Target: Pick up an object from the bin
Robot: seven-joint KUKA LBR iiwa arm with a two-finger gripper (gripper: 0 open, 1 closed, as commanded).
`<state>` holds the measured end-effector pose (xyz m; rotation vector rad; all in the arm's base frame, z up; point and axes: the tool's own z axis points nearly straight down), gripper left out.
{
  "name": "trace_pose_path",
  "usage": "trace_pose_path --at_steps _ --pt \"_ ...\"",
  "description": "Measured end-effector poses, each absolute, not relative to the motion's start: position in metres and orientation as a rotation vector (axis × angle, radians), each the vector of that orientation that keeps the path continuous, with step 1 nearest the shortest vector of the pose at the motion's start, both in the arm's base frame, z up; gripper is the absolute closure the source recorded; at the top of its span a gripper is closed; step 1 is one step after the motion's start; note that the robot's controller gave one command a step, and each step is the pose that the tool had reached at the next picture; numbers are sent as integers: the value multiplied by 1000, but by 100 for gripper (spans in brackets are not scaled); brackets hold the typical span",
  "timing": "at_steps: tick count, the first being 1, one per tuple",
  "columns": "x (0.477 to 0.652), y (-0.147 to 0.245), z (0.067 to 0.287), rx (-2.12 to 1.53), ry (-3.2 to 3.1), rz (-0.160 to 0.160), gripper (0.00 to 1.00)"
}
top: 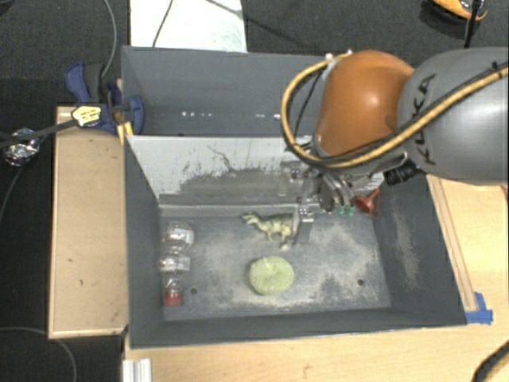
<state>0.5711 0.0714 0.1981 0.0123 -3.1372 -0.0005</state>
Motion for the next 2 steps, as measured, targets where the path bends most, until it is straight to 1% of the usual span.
trace_pose_path --at_steps 1,2 --pt "572 71 203 10 -3145 -2 0" --pt "574 68 175 82 -3151 -2 0"
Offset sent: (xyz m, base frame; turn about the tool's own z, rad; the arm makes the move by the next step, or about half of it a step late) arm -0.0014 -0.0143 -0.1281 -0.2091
